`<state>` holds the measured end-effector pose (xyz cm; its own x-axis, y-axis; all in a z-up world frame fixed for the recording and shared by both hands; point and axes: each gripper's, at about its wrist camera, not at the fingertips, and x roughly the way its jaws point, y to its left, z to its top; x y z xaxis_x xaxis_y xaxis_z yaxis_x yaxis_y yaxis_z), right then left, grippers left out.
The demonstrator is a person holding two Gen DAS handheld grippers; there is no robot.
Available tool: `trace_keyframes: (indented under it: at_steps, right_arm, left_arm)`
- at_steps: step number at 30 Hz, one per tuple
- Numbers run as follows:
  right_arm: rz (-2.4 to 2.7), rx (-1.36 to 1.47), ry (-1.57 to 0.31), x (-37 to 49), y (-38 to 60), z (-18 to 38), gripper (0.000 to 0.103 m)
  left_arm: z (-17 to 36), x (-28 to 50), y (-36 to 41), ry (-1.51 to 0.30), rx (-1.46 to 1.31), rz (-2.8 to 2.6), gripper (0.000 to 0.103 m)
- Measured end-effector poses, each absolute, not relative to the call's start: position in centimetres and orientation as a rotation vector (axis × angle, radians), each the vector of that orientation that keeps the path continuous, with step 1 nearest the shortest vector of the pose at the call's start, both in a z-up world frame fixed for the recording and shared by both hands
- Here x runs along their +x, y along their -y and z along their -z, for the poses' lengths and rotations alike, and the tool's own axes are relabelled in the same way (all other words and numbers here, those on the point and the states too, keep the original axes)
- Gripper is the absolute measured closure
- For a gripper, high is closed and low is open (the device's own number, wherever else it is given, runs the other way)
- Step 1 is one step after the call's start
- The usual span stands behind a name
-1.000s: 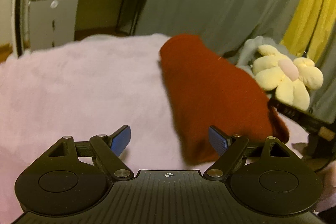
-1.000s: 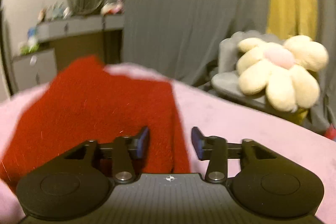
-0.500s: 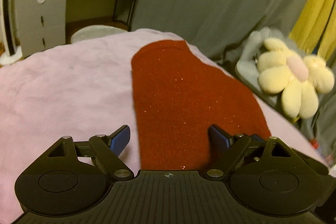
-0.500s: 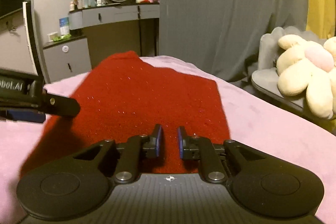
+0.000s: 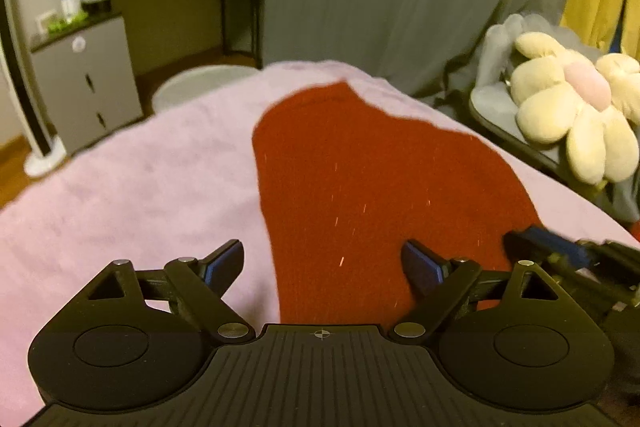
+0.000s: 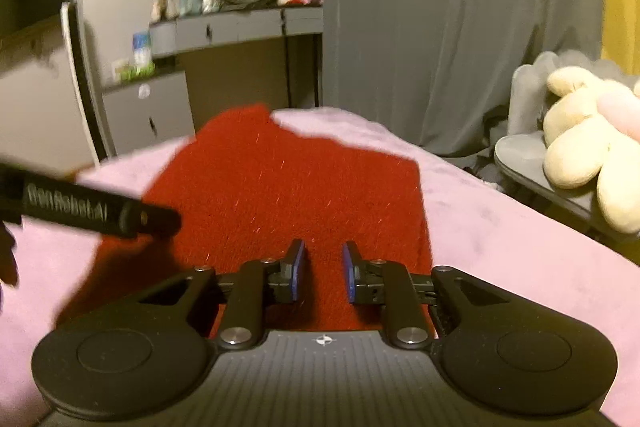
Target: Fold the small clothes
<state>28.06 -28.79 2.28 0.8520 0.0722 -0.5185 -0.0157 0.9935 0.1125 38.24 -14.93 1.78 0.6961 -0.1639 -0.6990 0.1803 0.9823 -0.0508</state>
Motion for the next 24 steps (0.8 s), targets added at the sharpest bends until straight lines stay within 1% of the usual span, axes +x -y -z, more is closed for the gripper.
trace_keyframes:
  at_steps: [3, 8, 12, 14, 17, 19, 20, 21, 22, 23, 24]
  right_arm:
    - [-0.008, 0.147, -0.576, 30.5, 29.7, -3.0, 0.085]
    - [-0.007, 0.122, -0.722, 35.2, 30.2, -0.9, 0.084]
    - [-0.003, 0.085, -0.742, 36.7, 31.0, 1.0, 0.083]
    - [-0.007, 0.122, -0.738, 37.1, 31.8, 1.7, 0.082]
    - [-0.004, 0.151, -0.721, 36.8, 32.3, 1.8, 0.081]
    - [0.000, 0.216, -0.687, 34.6, 32.8, 1.0, 0.077]
    - [0.001, 0.279, -0.675, 33.1, 33.5, 0.5, 0.071]
    - [-0.003, 0.361, -0.651, 31.0, 34.5, 0.2, 0.056]
    - [-0.005, 0.443, -0.626, 28.6, 35.5, 0.1, 0.048]
    - [-0.006, 0.531, -0.599, 25.8, 36.5, 0.4, 0.036]
    - [-0.006, 0.597, -0.581, 23.5, 37.4, 0.8, 0.036]
  left_arm:
    - [-2.1, 39.8, 16.4, -0.773, 0.062, 0.184, 0.012]
    - [0.0, 43.2, 18.3, -0.819, 0.077, 0.176, 0.010]
    - [1.8, 44.3, 19.3, -0.797, 0.116, 0.183, 0.004]
    - [2.3, 44.4, 19.6, -0.773, 0.124, 0.175, 0.002]
    - [2.6, 44.0, 19.1, -0.762, 0.105, 0.171, 0.001]
    - [1.7, 42.7, 17.8, -0.765, 0.071, 0.204, 0.001]
    - [1.2, 41.4, 16.8, -0.766, 0.037, 0.215, 0.002]
    - [0.7, 40.0, 15.6, -0.759, 0.010, 0.222, 0.002]
    - [0.2, 38.1, 14.4, -0.740, -0.010, 0.233, 0.002]
    - [-0.1, 36.2, 13.4, -0.719, -0.027, 0.239, 0.002]
    - [-0.4, 34.0, 12.3, -0.714, -0.039, 0.240, 0.002]
